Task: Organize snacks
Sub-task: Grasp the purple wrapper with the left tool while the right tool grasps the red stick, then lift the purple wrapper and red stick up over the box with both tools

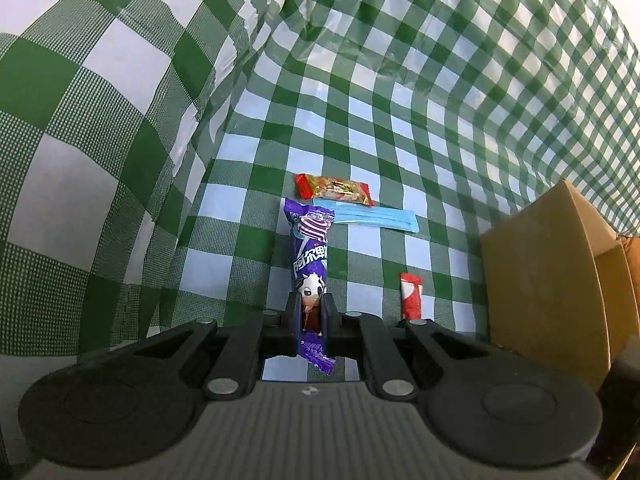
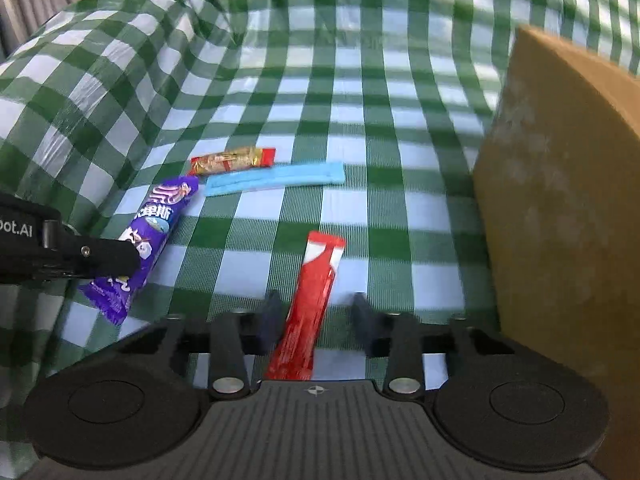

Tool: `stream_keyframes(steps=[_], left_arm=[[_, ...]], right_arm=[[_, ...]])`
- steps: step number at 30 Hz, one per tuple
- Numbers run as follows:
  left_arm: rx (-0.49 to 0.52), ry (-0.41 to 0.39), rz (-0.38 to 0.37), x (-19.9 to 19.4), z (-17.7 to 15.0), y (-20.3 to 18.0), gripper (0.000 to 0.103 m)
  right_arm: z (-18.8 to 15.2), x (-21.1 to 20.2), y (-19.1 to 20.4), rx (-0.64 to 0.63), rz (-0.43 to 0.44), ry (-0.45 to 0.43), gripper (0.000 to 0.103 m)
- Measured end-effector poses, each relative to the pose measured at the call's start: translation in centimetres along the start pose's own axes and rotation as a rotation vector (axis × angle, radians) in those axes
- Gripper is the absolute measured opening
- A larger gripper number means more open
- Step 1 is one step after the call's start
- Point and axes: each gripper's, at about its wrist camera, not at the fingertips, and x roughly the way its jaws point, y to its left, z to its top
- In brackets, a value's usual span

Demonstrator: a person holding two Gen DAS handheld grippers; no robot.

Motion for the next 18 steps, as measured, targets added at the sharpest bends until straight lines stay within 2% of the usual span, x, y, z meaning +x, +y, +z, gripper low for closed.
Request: stream_keyframes(steps=[2, 6, 13, 18], left_arm=[[-0.006, -0.003, 0.0, -0.2, -0.1, 0.0, 0.01], [0.009, -0.007, 0.0, -0.4, -0.4, -0.3, 0.01], [0.035, -0.061, -0.009, -1.4, -0.7, -1.0, 0.01], [-0.004, -0.07, 0.019, -3.1, -0.5, -1.7, 0.01]], right_arm=[[-0.1, -0.4, -0.5, 0.023, 0.017, -0.01, 0.011], [0.1, -1.8, -1.1, 0.04, 0.035, -0.052, 0.01], [0.9, -7.3, -2.5, 0.018, 0.113, -0.136, 0.01], [1.1, -12.3, -5.3, 0.025, 0.178, -0.194, 0.01]])
